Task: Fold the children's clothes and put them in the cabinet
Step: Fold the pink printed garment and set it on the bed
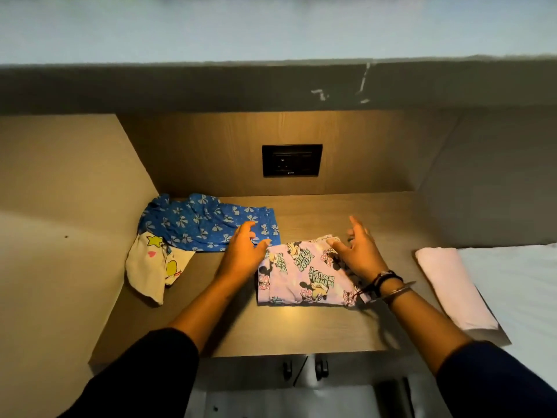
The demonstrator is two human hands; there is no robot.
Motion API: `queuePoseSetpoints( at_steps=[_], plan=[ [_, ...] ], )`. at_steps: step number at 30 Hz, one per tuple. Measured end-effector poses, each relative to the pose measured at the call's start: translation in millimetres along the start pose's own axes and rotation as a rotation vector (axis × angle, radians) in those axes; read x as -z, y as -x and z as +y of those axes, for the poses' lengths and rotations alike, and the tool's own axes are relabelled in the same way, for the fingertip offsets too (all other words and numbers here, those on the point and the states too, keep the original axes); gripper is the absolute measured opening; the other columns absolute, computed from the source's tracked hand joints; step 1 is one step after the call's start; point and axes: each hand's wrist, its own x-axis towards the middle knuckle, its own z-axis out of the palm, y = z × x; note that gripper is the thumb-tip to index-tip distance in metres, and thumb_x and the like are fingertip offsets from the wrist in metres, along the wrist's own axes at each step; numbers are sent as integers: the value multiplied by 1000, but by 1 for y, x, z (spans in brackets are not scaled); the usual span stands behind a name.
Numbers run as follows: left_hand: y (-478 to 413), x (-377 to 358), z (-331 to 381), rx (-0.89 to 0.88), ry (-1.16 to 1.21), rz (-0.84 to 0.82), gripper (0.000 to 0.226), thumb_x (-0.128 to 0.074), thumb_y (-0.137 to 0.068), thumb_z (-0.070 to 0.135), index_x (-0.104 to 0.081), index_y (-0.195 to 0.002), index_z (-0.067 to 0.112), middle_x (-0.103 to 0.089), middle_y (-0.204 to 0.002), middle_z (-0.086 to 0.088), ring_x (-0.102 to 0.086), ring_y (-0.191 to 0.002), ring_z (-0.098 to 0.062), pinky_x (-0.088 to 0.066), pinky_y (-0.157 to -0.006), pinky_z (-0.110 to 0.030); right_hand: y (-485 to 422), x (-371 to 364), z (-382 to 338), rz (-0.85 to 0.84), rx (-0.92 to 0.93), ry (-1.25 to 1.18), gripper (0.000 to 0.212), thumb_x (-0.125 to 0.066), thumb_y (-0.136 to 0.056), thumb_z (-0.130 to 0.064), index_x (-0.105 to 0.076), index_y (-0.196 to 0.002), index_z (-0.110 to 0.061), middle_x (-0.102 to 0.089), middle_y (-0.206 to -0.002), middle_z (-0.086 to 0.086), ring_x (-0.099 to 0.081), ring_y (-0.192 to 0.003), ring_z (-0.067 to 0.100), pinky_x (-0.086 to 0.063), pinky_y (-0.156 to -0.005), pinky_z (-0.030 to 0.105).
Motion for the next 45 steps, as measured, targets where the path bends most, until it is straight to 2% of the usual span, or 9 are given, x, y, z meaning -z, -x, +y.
queuePoseSetpoints(
  at_steps=[4,10,21,25,29,33,36,41,45],
  plan=[
    [21,-13,-28,-307,-360,92,59,-56,-90,44,-37,-142,26,-40,-150,-2,-36,-137,-25,-31,-110,-46,19,-11,13,202,180,276,68,-42,-94,-57,-17,-152,-33,-29,-158,0,-30,-143,23,-34,-112,49],
    [37,-15,-61,-530,-726,-373,62,-13,-95,63,-14,-151,36,-1,-164,4,9,-149,-16,12,-116,-42,38,-27,42,-304,420,814,72,-12,-92,-70,-17,-153,-34,-7,-164,-9,-4,-151,15,3,-121,45],
    [76,-20,-25,-740,-766,-551,68,-45,-75,47,-35,-140,29,-49,-132,2,-38,-120,-16,-24,-108,-41,-30,-6,-26,-300,567,923,48,-48,-97,-25,-42,-143,-35,-27,-160,-5,-13,-150,27,1,-118,59],
    [87,-25,-37,-812,-656,-493,59,-50,-81,31,-39,-139,27,-47,-138,4,-36,-130,-12,-8,-117,-37,33,-15,4,-280,645,634,41,-42,-97,-41,-48,-137,-36,-41,-152,-8,-30,-143,15,-17,-120,48],
    [86,-29,-43,-857,-631,-453,50,-45,-89,20,-41,-139,25,-53,-135,2,-46,-123,-14,-30,-109,-29,83,-14,53,-473,605,790,84,-32,-83,-80,-17,-153,-36,-3,-163,-11,-2,-148,9,1,-120,36],
    [84,-33,-37,-965,-647,-442,37,-43,-93,26,-54,-128,23,-64,-118,1,-55,-108,-14,-44,-100,-31,97,-9,65,-367,635,755,72,-37,-91,-62,-28,-152,-26,-20,-163,-2,-18,-149,17,-13,-123,39],
    [92,-32,-30,-849,-396,-497,27,-46,-92,33,-56,-117,32,-63,-109,10,-52,-104,-1,-36,-103,-19,105,-8,61,-240,786,767,51,-48,-87,-39,-50,-135,-21,-58,-136,6,-54,-123,23,-42,-108,45],
    [105,-25,-24,-409,139,-589,10,-55,-88,31,-59,-97,34,-68,-91,1,-62,-80,-19,-54,-70,-37,127,-6,62,-257,753,606,68,-56,-83,-52,-33,-143,-31,-58,-130,-7,-53,-114,8,-41,-102,25],
    [101,-16,-22,-234,369,-552,9,-56,-91,29,-62,-94,34,-71,-94,-14,-68,-85,-31,-58,-70,-40,125,-6,46,-183,593,261,28,-53,-92,-41,-55,-120,-38,-68,-105,-15,-60,-91,1,-52,-79,26]
  ],
)
